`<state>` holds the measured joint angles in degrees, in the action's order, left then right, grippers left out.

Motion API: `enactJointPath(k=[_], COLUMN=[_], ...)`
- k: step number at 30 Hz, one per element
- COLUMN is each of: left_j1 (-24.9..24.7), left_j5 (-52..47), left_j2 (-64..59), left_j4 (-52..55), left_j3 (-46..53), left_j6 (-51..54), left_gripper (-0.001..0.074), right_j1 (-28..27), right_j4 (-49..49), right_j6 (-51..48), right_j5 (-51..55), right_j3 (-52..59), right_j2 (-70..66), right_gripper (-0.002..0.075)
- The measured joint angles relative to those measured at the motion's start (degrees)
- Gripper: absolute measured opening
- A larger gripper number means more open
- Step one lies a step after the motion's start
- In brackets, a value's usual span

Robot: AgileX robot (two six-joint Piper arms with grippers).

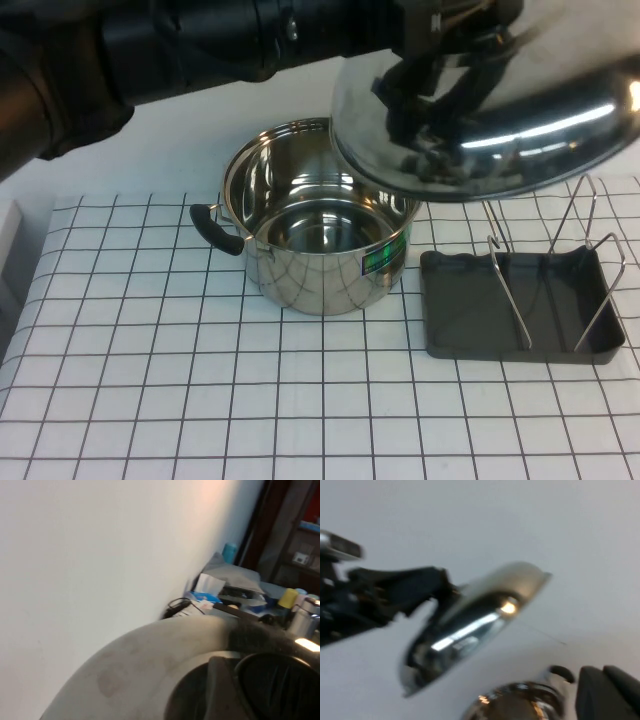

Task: Put pot lid on rack
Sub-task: Hand over the pot lid

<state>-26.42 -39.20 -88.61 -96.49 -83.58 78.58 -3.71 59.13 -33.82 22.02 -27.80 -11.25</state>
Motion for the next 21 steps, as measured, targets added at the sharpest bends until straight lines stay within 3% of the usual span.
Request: enactJointPath(k=[4,6,10,12,16,21], left_j1=[-1.62,-3.02,-6.63,-8.32,-11.78,-12.65], left_j5=[-1.84,-1.82,-1.82,-1.68,0.48,3.65], left_j2=[0.00,0.00,0.00,0.00,0.00,0.00], left_j4=[0.32,0.47,0.57,0.70,0.70,0.70], left_j3=[0.00,0.00,0.00,0.00,0.00,0.00], left_j6=[-5.47,-7.30,-8.88,-8.77,-8.35,-8.01], left_gripper=[0.0340,0.0340,0.0340,0.0340,0.0340,0.0340], right_j1=[0.00,0.00,0.00,0.00,0.00,0.00], right_j4=[19.00,26.36,34.53,36.65,38.07,38.32], right_j6=[-7.08,-8.27,-7.27,-3.49,4.92,5.81], right_j5=[4.19,5.57,5.88,5.63,3.79,1.34], right_j3=[-1.63,-1.63,-1.63,-1.63,-1.63,-1.63], right_j2=[0.00,0.00,-0.38,-1.35,-4.09,-6.28], right_gripper=[0.0091,0.0211,0.0534,0.0625,0.0678,0.0689])
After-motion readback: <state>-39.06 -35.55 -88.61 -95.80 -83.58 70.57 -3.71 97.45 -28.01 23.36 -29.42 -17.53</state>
